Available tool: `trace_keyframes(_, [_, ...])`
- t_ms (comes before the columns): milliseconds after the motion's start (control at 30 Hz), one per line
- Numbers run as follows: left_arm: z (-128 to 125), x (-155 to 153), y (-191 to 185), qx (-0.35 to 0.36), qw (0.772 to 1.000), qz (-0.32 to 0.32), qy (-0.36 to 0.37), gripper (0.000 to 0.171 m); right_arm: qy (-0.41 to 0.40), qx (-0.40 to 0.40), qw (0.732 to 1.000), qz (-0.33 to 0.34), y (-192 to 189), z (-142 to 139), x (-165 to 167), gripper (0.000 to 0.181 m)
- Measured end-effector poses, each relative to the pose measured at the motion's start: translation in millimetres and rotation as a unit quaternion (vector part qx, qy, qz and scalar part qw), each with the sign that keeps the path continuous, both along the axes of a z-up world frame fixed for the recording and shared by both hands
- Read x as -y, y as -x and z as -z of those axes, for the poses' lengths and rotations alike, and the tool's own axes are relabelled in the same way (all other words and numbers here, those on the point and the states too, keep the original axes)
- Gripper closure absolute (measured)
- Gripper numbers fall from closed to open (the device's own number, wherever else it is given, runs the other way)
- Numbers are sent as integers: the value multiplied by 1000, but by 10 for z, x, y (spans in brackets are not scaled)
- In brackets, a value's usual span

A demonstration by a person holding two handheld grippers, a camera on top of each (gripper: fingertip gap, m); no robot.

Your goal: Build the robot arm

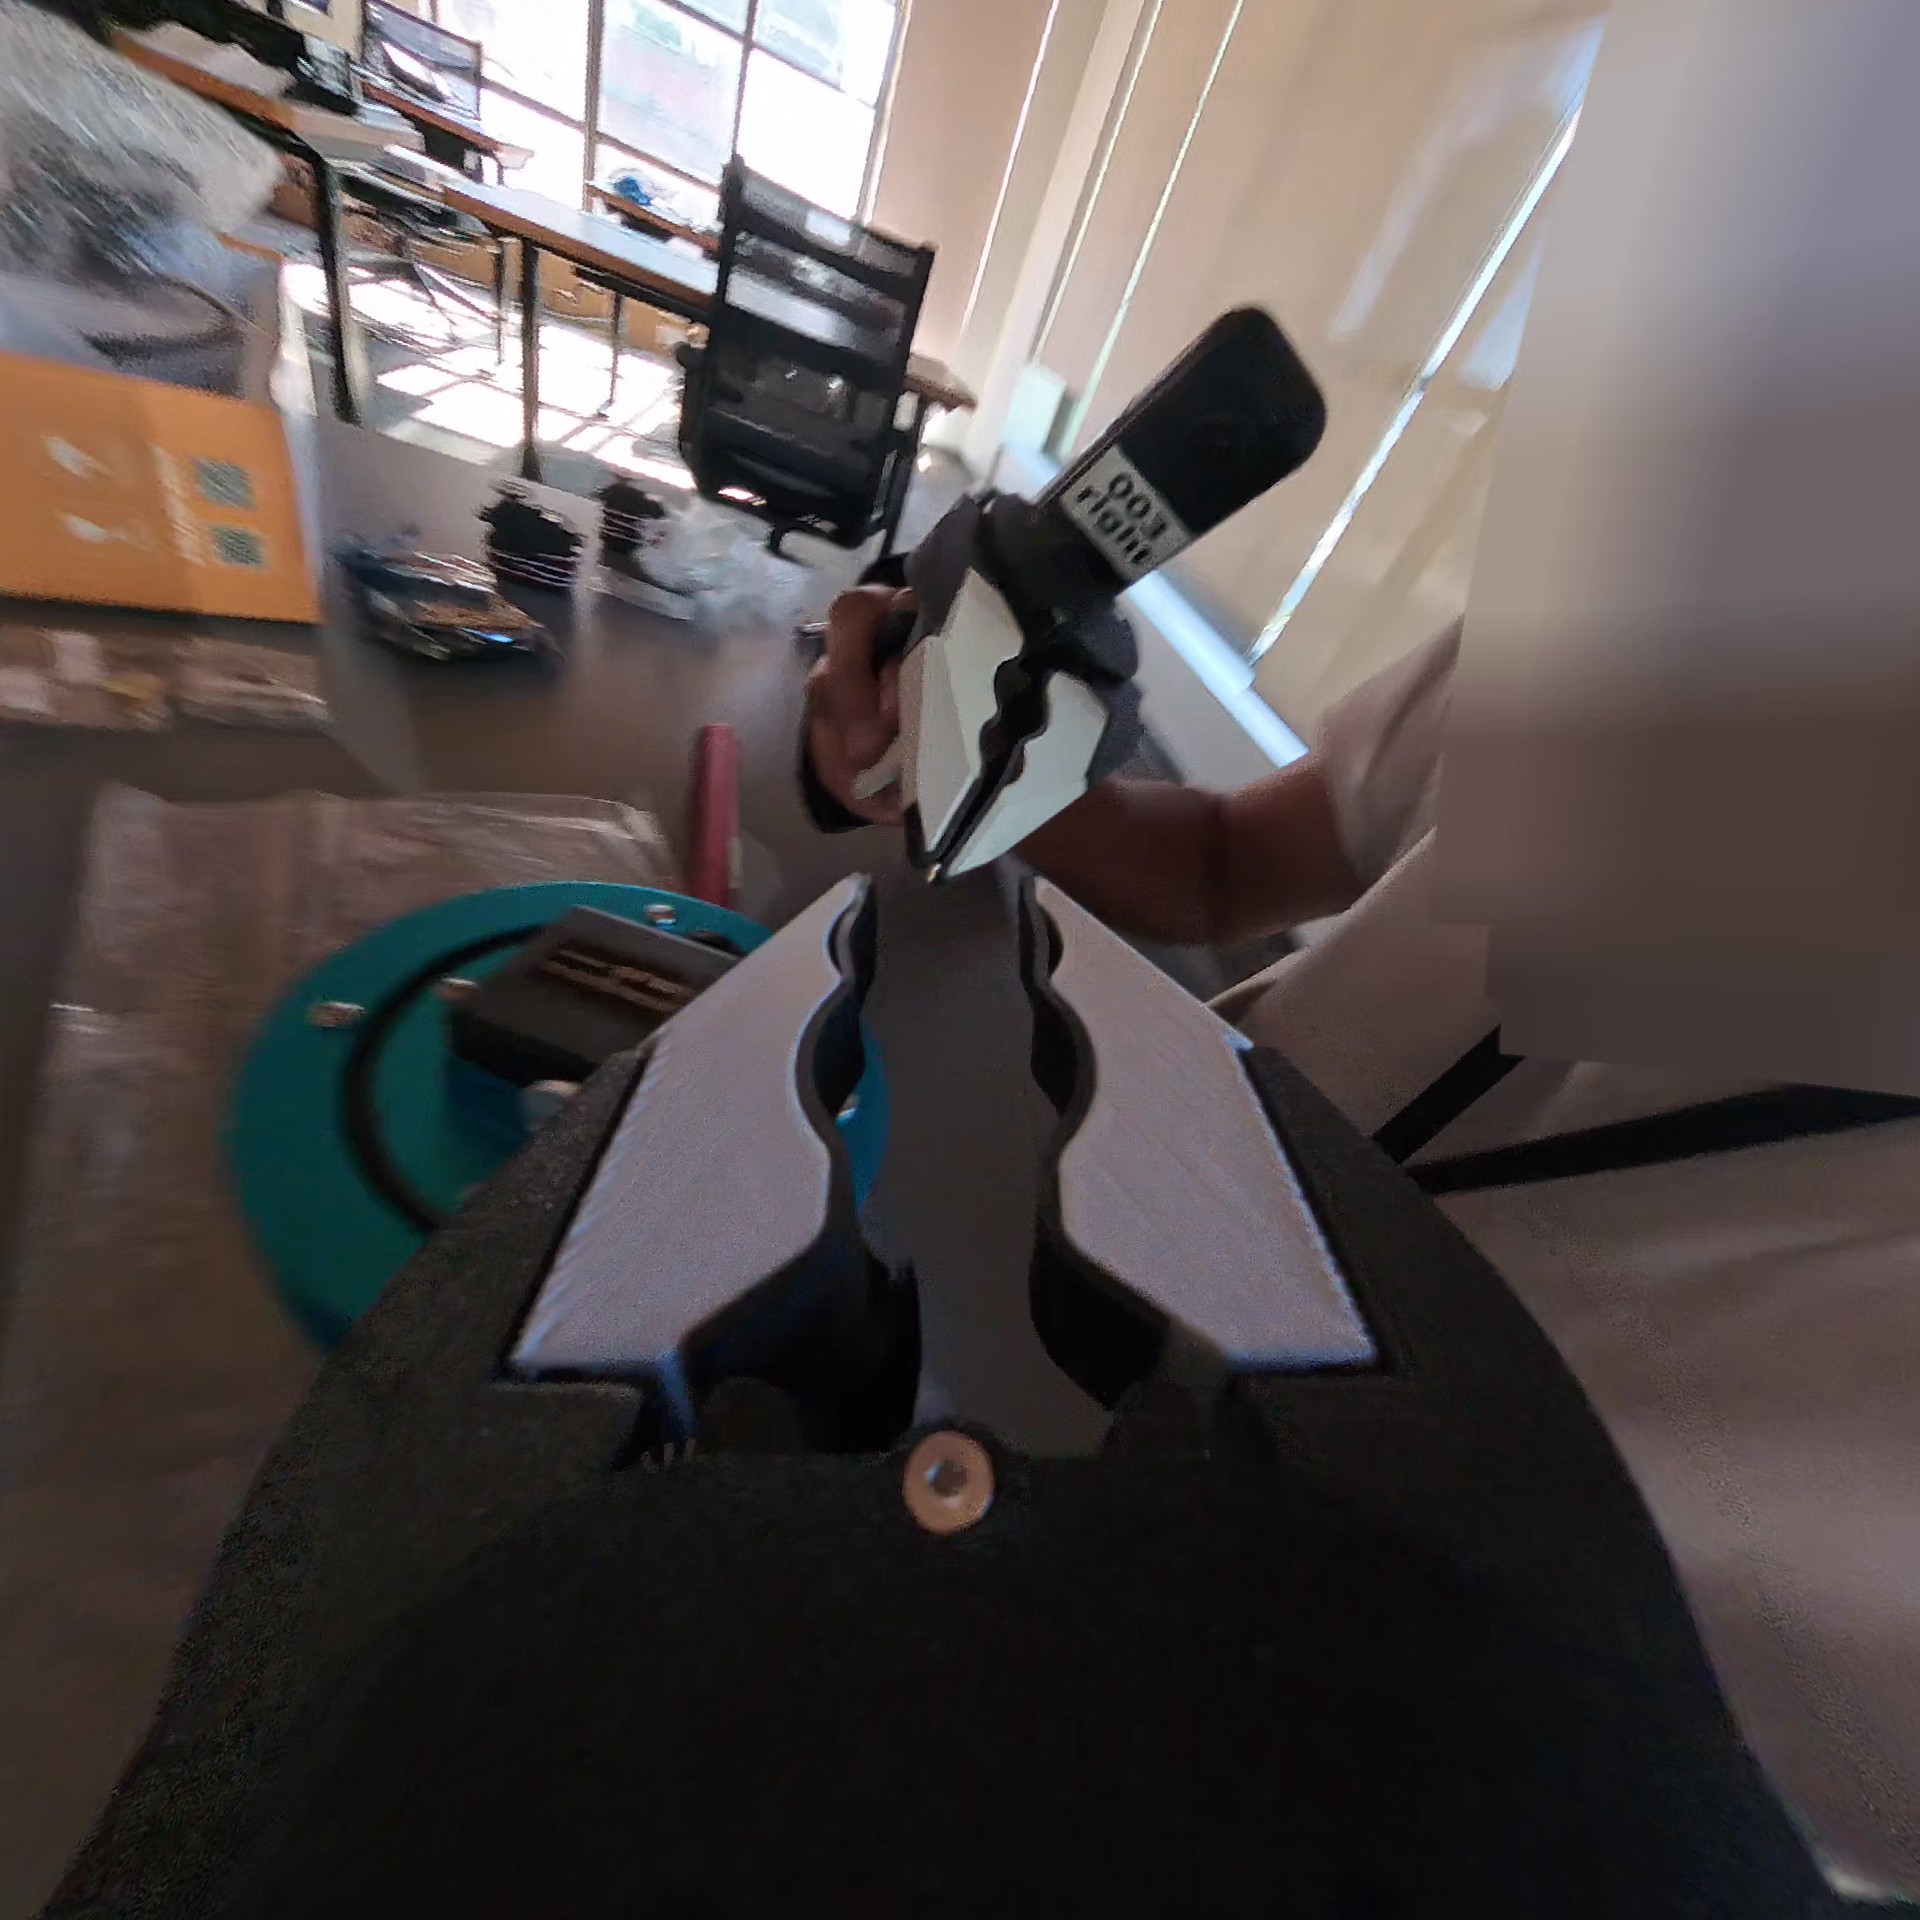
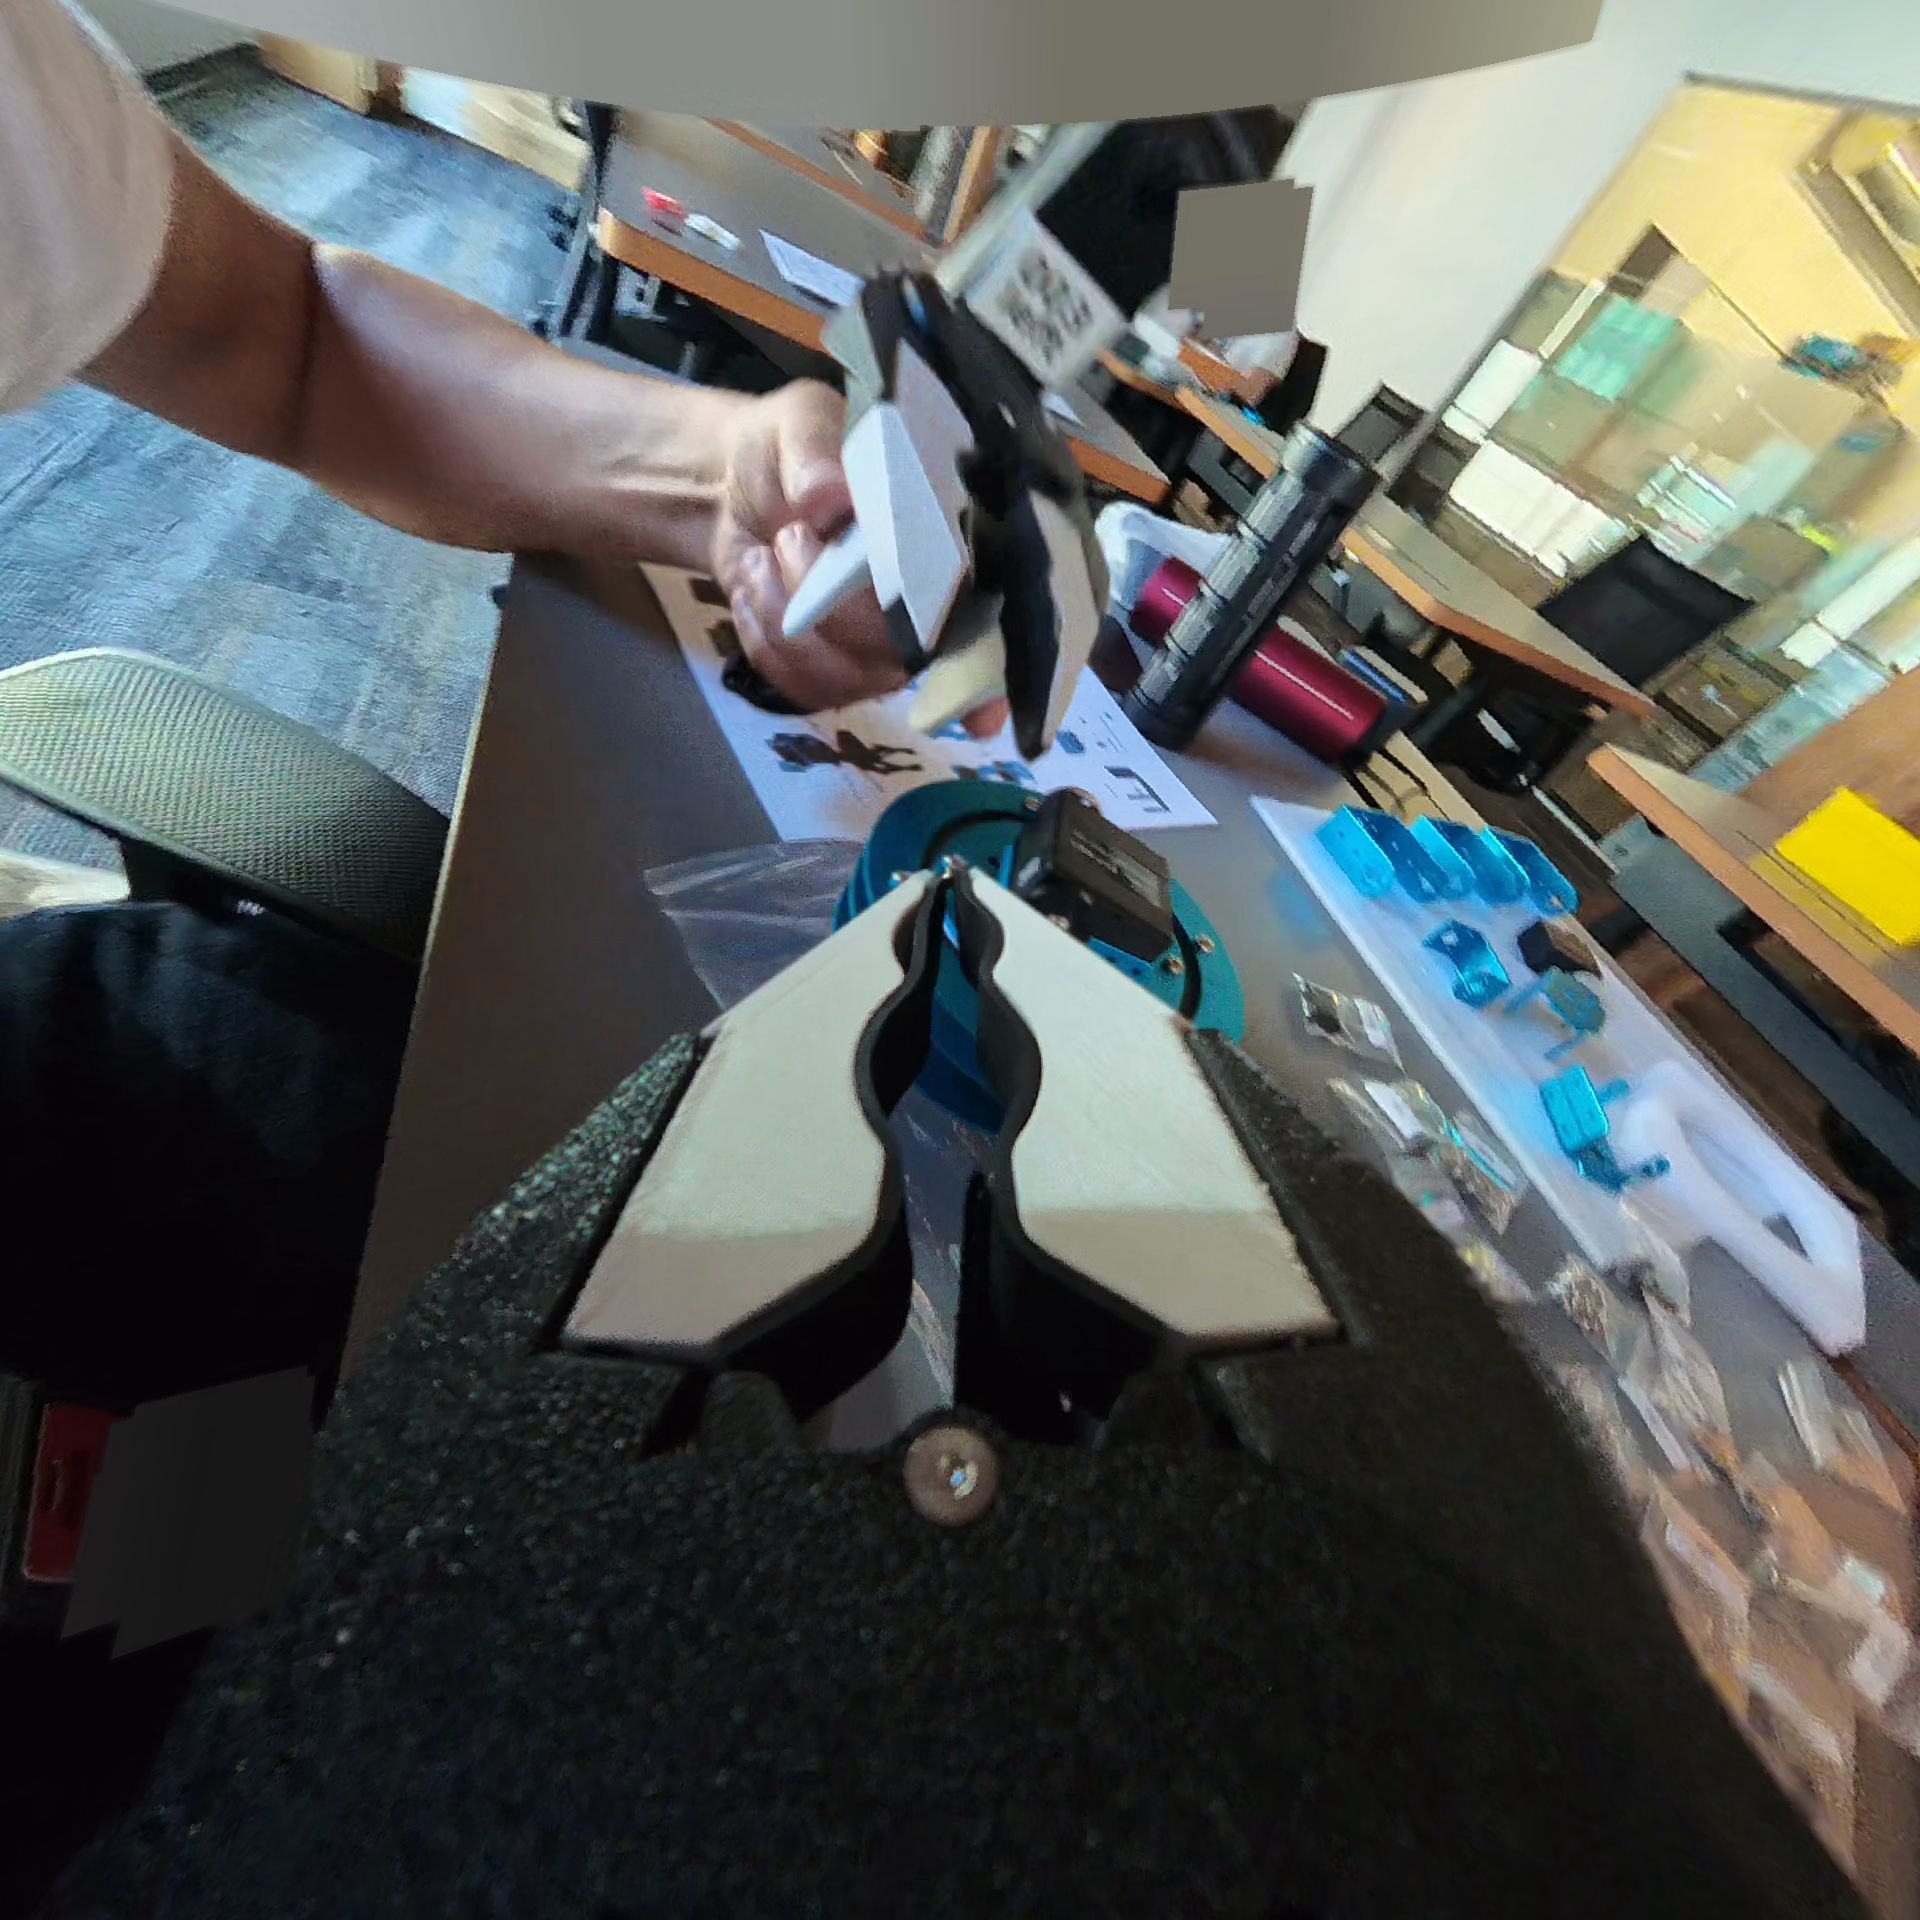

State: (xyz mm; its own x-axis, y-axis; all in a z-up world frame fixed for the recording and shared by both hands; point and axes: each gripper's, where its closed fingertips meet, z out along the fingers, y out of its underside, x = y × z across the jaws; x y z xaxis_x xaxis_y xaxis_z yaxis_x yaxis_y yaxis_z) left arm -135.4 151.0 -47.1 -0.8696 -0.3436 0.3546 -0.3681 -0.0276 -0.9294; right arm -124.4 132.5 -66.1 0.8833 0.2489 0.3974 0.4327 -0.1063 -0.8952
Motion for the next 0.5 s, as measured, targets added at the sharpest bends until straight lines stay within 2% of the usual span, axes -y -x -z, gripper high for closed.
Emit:
trace_keyframes(100, [94,-282,-162,81,984,-24,-158,125,9,-61,997,36,-82,16,-58,181])
trace_keyframes(167, [270,-446,-299,100,959,-17,-266,109,16,-88,994,61,-141,74,-112,181])
trace_keyframes(200, [331,-480,-352,91,952,-4,-291,106,21,-99,992,70,-156,113,-140,181])
trace_keyframes(333, [444,-398,-466,7,959,72,-273,101,36,-130,985,104,-201,239,-214,181])
trace_keyframes(400, [480,-383,-522,-2,958,90,-273,100,33,-134,983,119,-223,232,-220,181])
trace_keyframes(500, [455,-325,-488,-8,959,123,-257,111,35,-143,981,129,-228,210,-234,181])
